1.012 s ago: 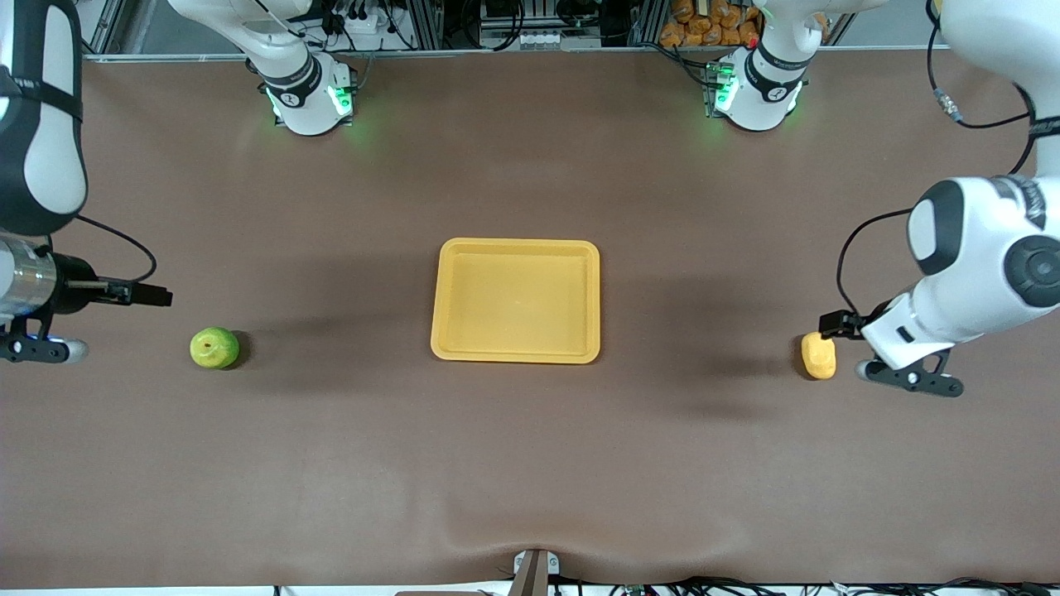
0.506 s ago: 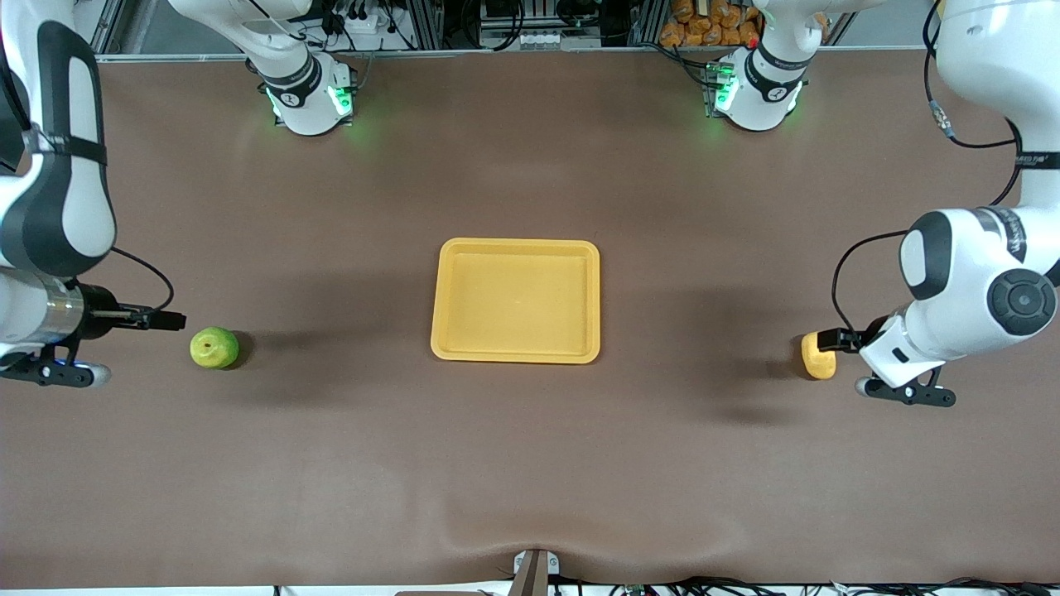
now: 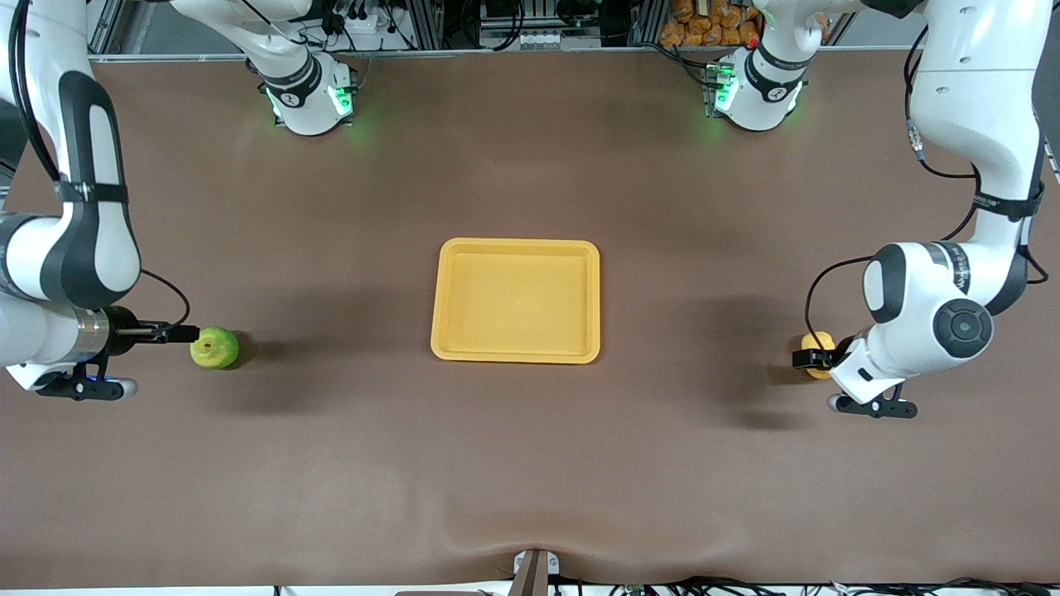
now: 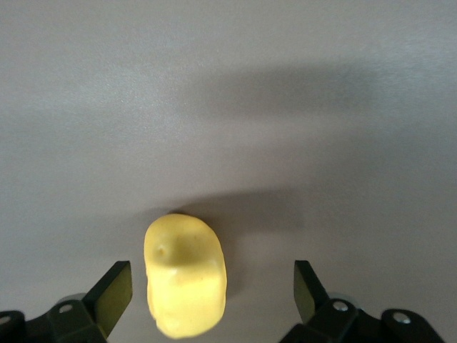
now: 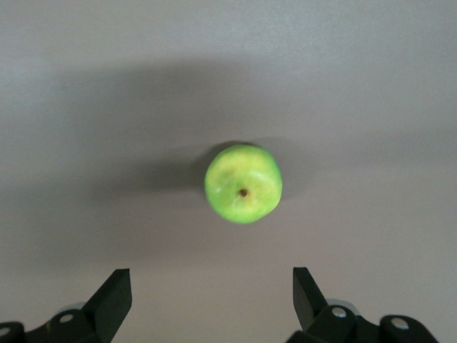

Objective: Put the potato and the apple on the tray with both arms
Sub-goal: 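Reach the left gripper to the potato while the right gripper reaches the apple, then close the left gripper on the potato while the right gripper grasps the apple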

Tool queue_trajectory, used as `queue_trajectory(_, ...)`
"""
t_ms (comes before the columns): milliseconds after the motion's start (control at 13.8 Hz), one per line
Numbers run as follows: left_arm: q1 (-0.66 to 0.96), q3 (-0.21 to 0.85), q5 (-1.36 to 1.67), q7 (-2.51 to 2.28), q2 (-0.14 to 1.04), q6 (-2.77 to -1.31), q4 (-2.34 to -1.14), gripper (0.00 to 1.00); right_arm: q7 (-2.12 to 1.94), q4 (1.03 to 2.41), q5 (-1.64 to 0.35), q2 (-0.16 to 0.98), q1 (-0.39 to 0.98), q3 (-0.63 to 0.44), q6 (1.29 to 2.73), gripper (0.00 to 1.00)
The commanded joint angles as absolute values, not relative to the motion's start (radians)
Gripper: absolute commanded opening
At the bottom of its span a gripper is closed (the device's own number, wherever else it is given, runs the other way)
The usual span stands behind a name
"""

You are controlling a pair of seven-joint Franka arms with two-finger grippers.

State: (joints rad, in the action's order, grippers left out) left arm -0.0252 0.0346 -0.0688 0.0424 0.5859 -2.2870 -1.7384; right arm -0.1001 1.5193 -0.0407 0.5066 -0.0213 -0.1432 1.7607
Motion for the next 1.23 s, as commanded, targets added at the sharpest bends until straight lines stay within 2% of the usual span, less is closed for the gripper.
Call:
queue_trajectory(0,-0.044,0.031,-0.091,-0.052,0.581,-2.411,-1.822,1.00,-0.130,1.543,-0.057,0.531,-0.044,-0.135,1.825,1.00)
queue_trajectory(145,-0.055,0.031,-0.091,-0.084,0.592,-2.486,-1.874,1.00,-0.129,1.575,-0.063,0.541,-0.044,-0.133,1.885,1.00)
queue_trajectory(289,-0.063,0.031,-0.092,-0.084,0.586,-2.490,-1.899,1.00,-0.133,1.586,-0.122,0.569,-0.057,-0.135,1.911,1.00)
queue_trajectory(578,-0.061,0.031,-0.092,-0.086,0.577,-2.487,-1.899,1.00,-0.198,1.586,-0.130,0.618,-0.069,-0.135,1.962,1.00)
queue_trajectory(1157,-0.063,0.029,-0.092,-0.084,0.578,-2.487,-1.899,1.00,-0.201,1.652,-0.130,0.635,-0.072,-0.135,2.049,1.00)
